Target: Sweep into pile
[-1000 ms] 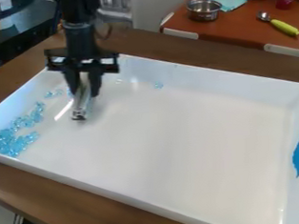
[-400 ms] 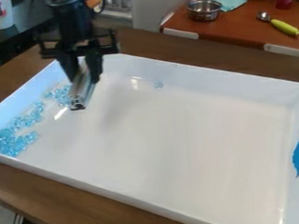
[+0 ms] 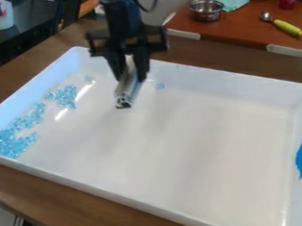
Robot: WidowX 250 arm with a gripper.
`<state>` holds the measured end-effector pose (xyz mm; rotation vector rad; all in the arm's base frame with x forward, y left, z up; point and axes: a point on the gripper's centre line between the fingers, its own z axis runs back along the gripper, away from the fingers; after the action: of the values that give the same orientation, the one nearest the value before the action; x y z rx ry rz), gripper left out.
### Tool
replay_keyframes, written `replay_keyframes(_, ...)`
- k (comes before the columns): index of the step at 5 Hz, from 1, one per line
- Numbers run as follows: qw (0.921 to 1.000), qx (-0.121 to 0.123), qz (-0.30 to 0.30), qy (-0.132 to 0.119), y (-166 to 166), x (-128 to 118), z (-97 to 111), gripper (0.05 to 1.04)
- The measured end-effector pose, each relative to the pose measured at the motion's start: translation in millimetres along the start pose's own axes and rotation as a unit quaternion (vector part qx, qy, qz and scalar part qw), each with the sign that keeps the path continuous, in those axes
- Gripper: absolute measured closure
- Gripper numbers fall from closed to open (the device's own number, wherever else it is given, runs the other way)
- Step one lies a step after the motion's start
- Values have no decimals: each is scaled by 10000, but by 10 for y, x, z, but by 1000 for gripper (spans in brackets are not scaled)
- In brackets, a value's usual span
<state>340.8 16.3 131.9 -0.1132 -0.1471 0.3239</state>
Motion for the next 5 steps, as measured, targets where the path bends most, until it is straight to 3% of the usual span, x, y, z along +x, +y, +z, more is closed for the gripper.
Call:
replay_keyframes(2,9979,36,-580,277,-158,8,-322,711)
replay_keyframes(4,9980,100,-565,275,-122,116,-415,711)
replay_keyframes(5,9991,149,-321,249,65,198,-403,711)
